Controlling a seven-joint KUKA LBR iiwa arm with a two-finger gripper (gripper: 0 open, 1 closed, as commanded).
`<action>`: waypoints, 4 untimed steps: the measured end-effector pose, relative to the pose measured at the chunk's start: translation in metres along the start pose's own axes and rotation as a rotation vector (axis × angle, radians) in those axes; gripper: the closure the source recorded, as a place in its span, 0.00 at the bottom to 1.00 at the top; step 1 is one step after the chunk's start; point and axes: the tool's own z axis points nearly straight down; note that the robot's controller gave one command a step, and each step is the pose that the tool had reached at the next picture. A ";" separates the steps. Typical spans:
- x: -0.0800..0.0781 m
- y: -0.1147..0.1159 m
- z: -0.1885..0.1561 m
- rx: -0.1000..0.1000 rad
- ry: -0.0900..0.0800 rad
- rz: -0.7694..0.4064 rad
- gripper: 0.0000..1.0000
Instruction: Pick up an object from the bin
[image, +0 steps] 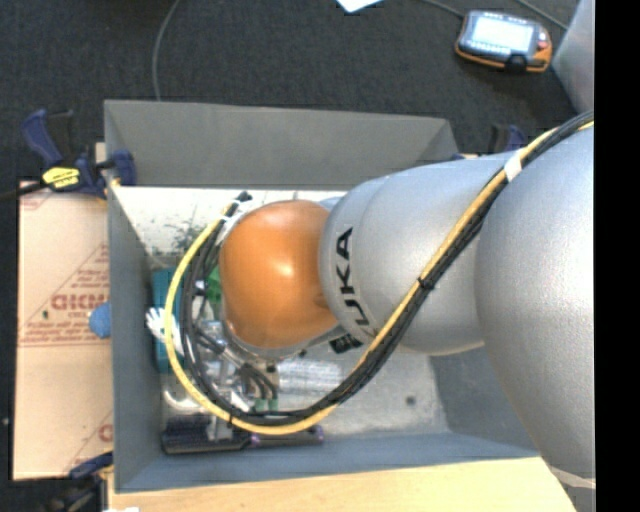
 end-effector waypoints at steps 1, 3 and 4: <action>-0.002 -0.001 -0.004 -0.002 -0.007 0.007 0.00; -0.012 -0.047 0.098 -0.004 -0.052 0.016 0.00; -0.078 -0.110 0.104 0.000 -0.013 0.021 0.00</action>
Offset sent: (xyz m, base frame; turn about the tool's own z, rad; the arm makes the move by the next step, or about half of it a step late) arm 0.0394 -0.0765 -0.1054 0.3217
